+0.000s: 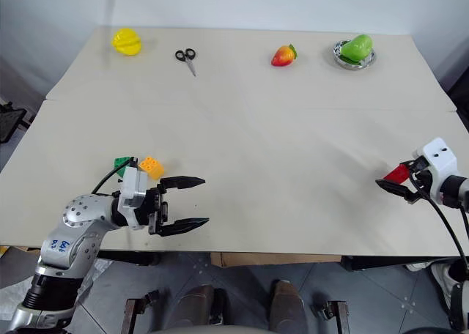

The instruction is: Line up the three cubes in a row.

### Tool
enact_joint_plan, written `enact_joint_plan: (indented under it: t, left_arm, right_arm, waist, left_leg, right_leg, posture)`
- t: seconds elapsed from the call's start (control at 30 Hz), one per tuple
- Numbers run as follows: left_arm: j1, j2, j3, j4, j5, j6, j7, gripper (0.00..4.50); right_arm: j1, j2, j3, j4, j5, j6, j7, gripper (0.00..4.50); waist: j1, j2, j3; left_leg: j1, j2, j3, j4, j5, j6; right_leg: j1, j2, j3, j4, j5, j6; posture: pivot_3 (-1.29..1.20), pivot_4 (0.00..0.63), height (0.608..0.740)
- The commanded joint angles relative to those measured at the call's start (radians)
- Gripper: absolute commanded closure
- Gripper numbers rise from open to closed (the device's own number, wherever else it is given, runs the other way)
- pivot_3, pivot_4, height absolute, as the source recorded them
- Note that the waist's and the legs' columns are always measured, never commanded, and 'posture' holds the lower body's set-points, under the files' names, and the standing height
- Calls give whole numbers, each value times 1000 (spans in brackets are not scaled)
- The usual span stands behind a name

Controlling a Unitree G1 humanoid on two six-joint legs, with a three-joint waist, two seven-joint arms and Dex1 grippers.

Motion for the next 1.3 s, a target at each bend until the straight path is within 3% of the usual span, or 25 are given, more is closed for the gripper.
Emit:
enact_joint_plan:
  t: [0.03,0.27,0.43,0.63,0.7,0.83,1.07,1.23,1.27,1.3]
  left_arm:
    - [-4,11,18,-31,-19,5,-1,0]
    - [-6,12,28,-21,-9,-5,5,0]
    - [7,9,34,-22,-10,-12,12,0]
    - [38,17,45,-1,-7,-25,-3,0]
    - [38,15,44,15,-2,-30,-3,0]
    - [77,18,51,16,6,-46,1,0]
    - [125,17,80,-16,6,-55,34,0]
    - [170,22,98,-44,7,-56,58,0]
    - [175,23,101,-49,5,-53,62,0]
    - [179,24,104,-53,6,-52,67,0]
  right_arm:
    - [-51,-15,1,94,-33,-48,41,673]
    - [-128,-14,3,168,-62,-117,93,2971]
    - [-173,31,18,21,-15,-123,264,2996]
    - [-321,181,229,-284,-44,36,471,2996]
    - [-379,232,278,-252,-78,19,486,2996]
    - [-509,383,411,-22,-212,-195,471,2996]
    - [-614,444,455,239,-317,-397,441,2996]
    - [-659,485,433,314,-333,-355,443,2996]
    - [-663,487,424,318,-331,-356,432,2269]
    - [-663,484,418,318,-330,-359,437,2034]
  waist:
    - [-1,0,0]
    - [-10,0,0]
    - [-13,0,0]
    - [-38,1,1]
    - [-33,1,1]
    - [-27,1,1]
    - [-32,1,1]
    - [-43,1,1]
    - [-45,1,1]
    - [-45,1,1]
  left_leg:
    - [0,0,0,0,0,0]
    - [0,0,0,0,0,0]
    - [0,1,0,0,0,0]
    - [1,2,0,0,0,-2]
    - [1,2,-1,0,1,-3]
    - [0,1,-2,1,1,-2]
    - [-4,-1,-6,3,0,-1]
    - [-3,1,-6,3,0,-2]
    - [-3,1,-6,3,0,-2]
    - [-3,1,-6,3,0,-2]
  right_leg:
    - [0,0,0,0,0,0]
    - [0,0,0,0,0,0]
    - [0,0,0,0,0,0]
    - [-1,1,0,4,0,-1]
    - [-2,0,0,5,-1,-2]
    - [-2,-1,0,6,-1,-2]
    - [-2,-2,-4,5,-1,-2]
    - [-2,0,-5,6,-1,-3]
    - [-2,0,-4,6,-1,-3]
    - [-2,0,-4,6,-1,-3]
  posture:
    - [0,150,740]
    - [0,150,740]
    - [0,150,740]
    - [0,150,740]
    - [0,150,740]
    - [0,150,740]
    - [0,150,740]
    - [0,150,740]
    - [0,150,740]
    - [0,150,740]
